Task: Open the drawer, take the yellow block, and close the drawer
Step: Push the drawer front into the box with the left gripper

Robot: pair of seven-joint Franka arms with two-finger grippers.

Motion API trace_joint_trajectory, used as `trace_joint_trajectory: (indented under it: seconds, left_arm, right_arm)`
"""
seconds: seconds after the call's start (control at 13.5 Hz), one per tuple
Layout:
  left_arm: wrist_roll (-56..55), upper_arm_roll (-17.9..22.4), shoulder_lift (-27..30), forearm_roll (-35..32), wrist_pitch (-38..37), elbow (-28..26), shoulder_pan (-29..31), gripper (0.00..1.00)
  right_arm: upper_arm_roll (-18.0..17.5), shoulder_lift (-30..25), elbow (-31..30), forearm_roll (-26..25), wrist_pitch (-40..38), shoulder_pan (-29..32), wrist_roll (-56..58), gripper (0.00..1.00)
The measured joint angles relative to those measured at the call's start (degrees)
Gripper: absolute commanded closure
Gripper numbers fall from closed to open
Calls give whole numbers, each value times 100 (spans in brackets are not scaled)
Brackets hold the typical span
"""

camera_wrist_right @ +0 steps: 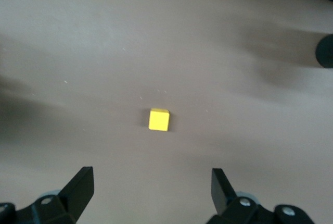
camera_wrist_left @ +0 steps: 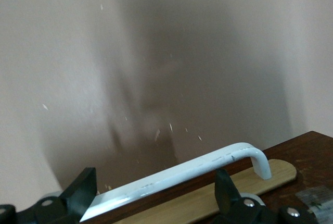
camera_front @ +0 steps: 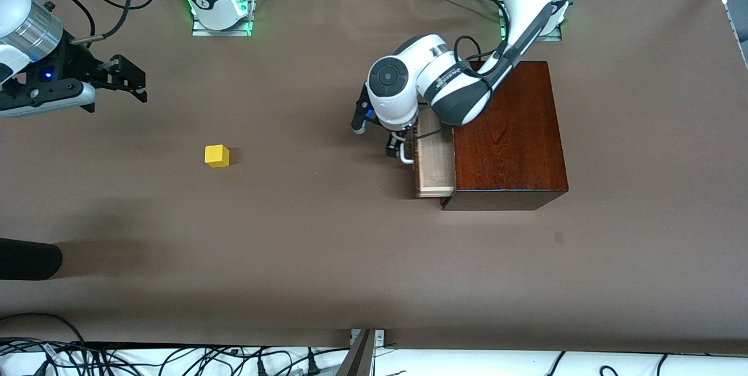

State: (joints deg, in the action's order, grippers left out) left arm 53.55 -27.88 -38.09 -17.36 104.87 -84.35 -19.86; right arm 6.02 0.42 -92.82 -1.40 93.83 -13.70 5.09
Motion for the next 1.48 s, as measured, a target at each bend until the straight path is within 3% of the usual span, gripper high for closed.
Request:
trace_joint_trajectory:
  seconds: [0.37, 0.81, 1.18, 1.48]
  left_arm:
    - [0, 10, 171, -32, -827, 0, 340, 0]
    - [-342, -11, 373, -27, -855, 16, 351, 0]
    - [-2986, -160, 1421, 331, -977, 152, 318, 0]
    - [-5361, -53, 2036, 340, -1590, 226, 455, 0]
  right_arm:
    - [-8, 103, 23, -89, -32, 2, -3, 0]
    - [1, 142, 38, -134, -32, 20, -3, 0]
    - [-23, 150, 47, -233, -31, 16, -3, 0]
    - [-18, 153, 47, -233, -31, 19, -4, 0]
